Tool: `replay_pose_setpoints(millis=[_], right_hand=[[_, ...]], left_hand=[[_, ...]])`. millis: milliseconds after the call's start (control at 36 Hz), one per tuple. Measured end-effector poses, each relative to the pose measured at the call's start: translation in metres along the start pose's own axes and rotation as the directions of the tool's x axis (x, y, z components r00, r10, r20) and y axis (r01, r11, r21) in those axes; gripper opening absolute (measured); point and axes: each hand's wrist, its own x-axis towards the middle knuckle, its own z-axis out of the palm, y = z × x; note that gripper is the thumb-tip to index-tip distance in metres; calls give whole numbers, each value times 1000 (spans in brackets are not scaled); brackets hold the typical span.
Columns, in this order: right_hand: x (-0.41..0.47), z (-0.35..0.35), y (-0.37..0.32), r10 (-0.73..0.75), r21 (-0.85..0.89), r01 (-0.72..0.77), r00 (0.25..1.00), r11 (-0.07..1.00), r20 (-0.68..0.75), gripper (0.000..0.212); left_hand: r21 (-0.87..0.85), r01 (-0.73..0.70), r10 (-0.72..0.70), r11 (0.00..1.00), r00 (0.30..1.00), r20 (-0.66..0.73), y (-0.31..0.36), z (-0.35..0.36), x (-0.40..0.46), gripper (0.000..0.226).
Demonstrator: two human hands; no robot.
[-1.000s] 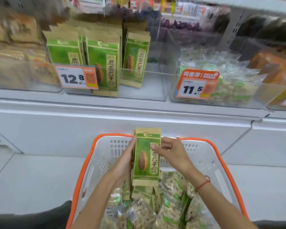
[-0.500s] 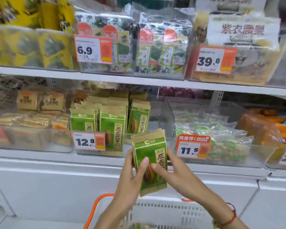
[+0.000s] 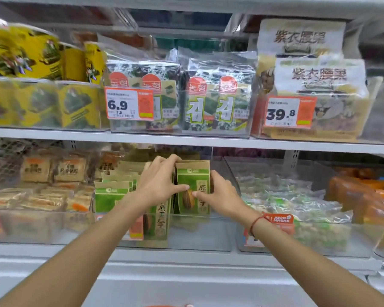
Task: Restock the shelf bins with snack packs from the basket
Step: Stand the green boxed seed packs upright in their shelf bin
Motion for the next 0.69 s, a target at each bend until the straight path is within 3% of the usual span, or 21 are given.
replay_pose_setpoints(millis=[167, 278, 361, 417, 472, 500, 556, 583, 694], right_hand=[[31, 23, 14, 128, -5, -129, 976, 992, 174, 47], [43, 33, 10, 274, -134, -253, 945, 958, 177, 93], [50, 33, -4, 370, -99, -357, 905, 929, 212, 126], [55, 33, -7, 403, -67, -398, 888, 915, 222, 137], [56, 31, -3, 435, -74, -431, 864, 899, 256, 132], [56, 30, -1, 437, -57, -440, 854, 896, 283, 114], [54, 28, 4, 394, -14, -410, 866, 912, 307, 50], [55, 29, 5, 361, -8, -375, 886, 927, 290, 39], [60, 31, 2, 271, -151, -248, 949, 957, 162, 73]], left_hand=[[310, -52, 37, 949, 998, 55, -2, 18, 25, 72], [452, -16, -5, 892, 999, 45, 4, 28, 31, 68], [521, -13, -10, 854, 999, 40, 7, 31, 31, 65], [540, -13, -14, 842, 999, 46, 8, 32, 32, 65], [554, -23, -14, 832, 998, 63, 9, 32, 32, 68], [562, -33, -12, 826, 997, 75, 9, 32, 32, 72], [579, -52, -8, 814, 995, 100, 11, 32, 32, 82], [589, -58, -8, 806, 994, 108, 12, 32, 32, 86], [608, -44, -6, 793, 997, 81, 16, 29, 36, 81]])
